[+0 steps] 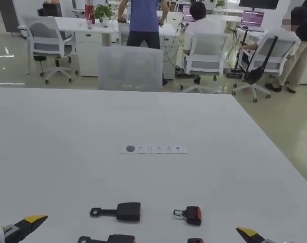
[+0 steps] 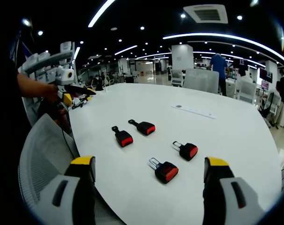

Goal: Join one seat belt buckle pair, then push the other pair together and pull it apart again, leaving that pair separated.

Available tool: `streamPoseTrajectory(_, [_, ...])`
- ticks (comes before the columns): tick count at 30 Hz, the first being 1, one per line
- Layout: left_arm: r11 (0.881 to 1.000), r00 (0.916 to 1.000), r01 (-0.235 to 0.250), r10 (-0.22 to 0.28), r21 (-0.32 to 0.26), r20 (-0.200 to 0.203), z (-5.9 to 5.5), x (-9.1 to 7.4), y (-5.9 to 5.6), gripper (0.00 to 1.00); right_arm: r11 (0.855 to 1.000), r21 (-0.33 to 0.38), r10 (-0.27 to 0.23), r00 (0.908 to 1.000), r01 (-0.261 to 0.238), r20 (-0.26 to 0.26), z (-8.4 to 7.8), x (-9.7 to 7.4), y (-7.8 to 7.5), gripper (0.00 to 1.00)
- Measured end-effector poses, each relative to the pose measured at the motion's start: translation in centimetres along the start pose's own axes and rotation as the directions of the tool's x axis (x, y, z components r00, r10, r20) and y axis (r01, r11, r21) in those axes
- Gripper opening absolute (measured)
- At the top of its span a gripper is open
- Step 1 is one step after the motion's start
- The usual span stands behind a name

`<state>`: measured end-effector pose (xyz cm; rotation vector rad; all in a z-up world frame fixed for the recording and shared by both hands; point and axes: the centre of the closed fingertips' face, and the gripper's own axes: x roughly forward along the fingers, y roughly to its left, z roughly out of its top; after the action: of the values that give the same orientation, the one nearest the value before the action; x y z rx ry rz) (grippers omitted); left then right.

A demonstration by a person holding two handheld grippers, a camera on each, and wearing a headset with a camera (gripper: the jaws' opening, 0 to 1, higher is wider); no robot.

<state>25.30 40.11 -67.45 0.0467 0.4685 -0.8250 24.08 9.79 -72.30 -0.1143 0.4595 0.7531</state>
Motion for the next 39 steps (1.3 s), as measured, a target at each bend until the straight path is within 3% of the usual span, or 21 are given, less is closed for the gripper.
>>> streamPoseTrajectory(28, [1.0, 1.0, 0.003, -0.003, -0.015, 0.003, -0.27, 0.18, -0.18, 1.0, 1.0, 0.01, 0.007, 1.0, -0.007, -0.005, 0.04, 0.55, 0.31, 0.97])
streamPoseTrajectory(39, [1.0, 0.9999, 0.005, -0.005, -0.014, 0.014, 0.16, 0.46, -0.24, 1.0, 1.0, 0.01, 0.007, 1.0, -0.007, -0.004, 0.14, 0.58, 0.19, 0.97])
